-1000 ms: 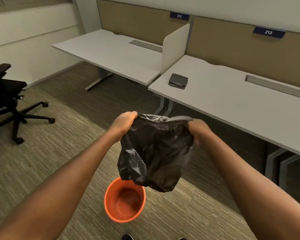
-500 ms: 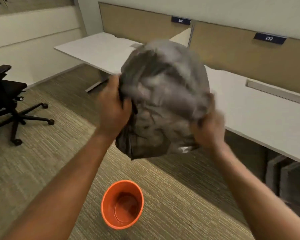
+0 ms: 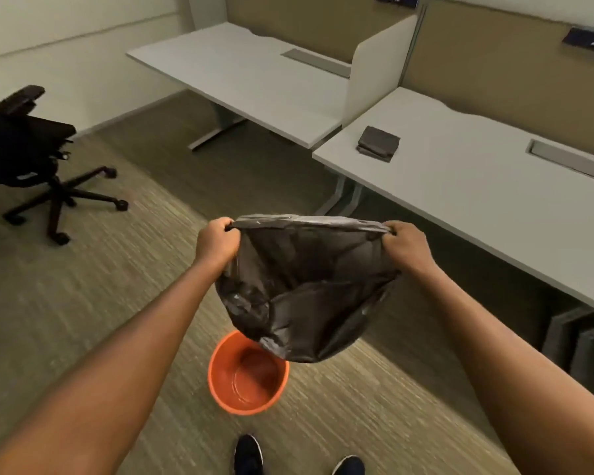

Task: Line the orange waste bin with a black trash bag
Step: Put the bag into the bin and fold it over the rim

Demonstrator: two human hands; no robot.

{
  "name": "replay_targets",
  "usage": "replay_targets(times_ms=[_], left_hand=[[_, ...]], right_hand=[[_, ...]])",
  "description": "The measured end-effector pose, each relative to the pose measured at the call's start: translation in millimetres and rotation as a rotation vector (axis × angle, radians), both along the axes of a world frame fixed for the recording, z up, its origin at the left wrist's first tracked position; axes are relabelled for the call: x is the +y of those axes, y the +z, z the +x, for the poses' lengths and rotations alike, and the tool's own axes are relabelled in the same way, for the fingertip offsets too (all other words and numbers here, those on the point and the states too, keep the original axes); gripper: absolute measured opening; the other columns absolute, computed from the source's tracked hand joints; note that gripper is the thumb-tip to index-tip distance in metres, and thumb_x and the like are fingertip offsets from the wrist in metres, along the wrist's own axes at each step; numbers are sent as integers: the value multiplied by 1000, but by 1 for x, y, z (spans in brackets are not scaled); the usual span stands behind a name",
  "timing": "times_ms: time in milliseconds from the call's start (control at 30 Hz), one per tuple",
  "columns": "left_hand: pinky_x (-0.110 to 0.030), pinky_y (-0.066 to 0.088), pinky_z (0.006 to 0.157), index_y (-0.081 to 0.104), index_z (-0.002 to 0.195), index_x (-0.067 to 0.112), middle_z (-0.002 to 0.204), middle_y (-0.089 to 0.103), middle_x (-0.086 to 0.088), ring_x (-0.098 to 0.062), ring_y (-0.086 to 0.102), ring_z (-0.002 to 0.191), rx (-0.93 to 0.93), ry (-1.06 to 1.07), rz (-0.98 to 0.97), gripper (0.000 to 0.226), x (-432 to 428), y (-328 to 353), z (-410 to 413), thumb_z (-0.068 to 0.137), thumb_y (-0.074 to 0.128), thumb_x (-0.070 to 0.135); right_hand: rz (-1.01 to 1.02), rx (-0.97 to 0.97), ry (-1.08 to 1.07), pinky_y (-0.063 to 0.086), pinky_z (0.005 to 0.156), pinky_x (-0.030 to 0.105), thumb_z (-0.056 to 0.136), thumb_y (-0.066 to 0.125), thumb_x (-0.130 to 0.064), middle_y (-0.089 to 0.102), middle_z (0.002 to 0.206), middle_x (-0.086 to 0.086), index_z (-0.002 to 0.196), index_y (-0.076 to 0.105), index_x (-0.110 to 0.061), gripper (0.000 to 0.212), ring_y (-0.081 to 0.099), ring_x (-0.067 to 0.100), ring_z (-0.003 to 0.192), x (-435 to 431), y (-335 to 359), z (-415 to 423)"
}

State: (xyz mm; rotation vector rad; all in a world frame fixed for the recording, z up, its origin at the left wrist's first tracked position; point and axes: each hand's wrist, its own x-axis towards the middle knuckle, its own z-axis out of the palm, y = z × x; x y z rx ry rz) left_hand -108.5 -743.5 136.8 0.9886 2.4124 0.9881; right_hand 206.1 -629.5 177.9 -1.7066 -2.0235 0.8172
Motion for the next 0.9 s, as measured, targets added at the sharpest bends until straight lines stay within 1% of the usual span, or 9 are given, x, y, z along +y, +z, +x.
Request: replay_targets(times_ms=[100,167,333,433,533,633,700,833,900], left_hand=[[-34,44,68,69,90,10,91,71,-19,-38,65,90,-35,127,7,18,-8,-6,-1,85,52,15],[-37,49,74,67,91,11,100,72,-20,-39,66,95,-85,250,0,16,-20,-16,1,84,53,17],[-48,54,96,60,125,-4,129,63,-25,-41,62,116,-485,662,-42,42,-61,-59,-5,87,50,10],[-51,49,98,56,132,0,131,61,-18,-35,61,120,-862,794,106,41,-83,-78,-2,95,40,2],[-50,50,98,59,131,6,126,63,-15,-32,62,117,-1057,856,159,39,-98,-96,0,100,35,5],[-38,49,68,60,92,13,94,62,-10,-25,61,78,-1138,857,186,24,-106,-117,2,101,39,8],[-33,41,63,54,83,15,84,56,-5,-19,55,71,-1165,860,187,25,-109,-133,1,102,40,7],[-31,40,60,59,102,12,88,60,-8,-21,57,75,-1139,911,135,12,-117,-168,-8,100,48,7],[-33,41,61,60,116,12,101,63,-13,-28,58,88,-1100,933,97,19,-121,-188,-15,98,53,10]], right_hand=[[-19,94,-30,38,65,28,87,45,-9,64,80,-3,92,73,-23,32,56,20,80,5,-5,-7],[-78,124,-34,39,58,25,87,42,-9,65,79,-4,87,69,-25,31,56,19,77,2,-18,-10],[-270,189,-136,39,65,34,89,40,-6,64,80,8,74,61,-13,27,56,25,76,-6,-69,-16],[-346,146,-112,38,59,31,96,37,-5,65,93,13,84,63,-11,29,53,21,75,-13,-100,-20],[-478,226,-169,37,55,32,100,38,-9,65,104,16,107,67,1,32,53,20,82,-25,-130,-30],[-662,430,-334,48,68,32,99,42,-12,65,101,13,94,66,-6,25,60,23,83,-40,-156,-48],[-758,447,-363,51,72,37,99,46,-17,68,96,10,89,65,-12,21,64,27,85,-48,-171,-61],[-860,413,-372,55,71,38,96,51,-28,74,84,4,88,68,-14,23,69,24,76,-58,-200,-84],[-888,388,-373,57,68,38,96,50,-32,76,72,0,89,69,-16,26,71,23,74,-64,-216,-95]])
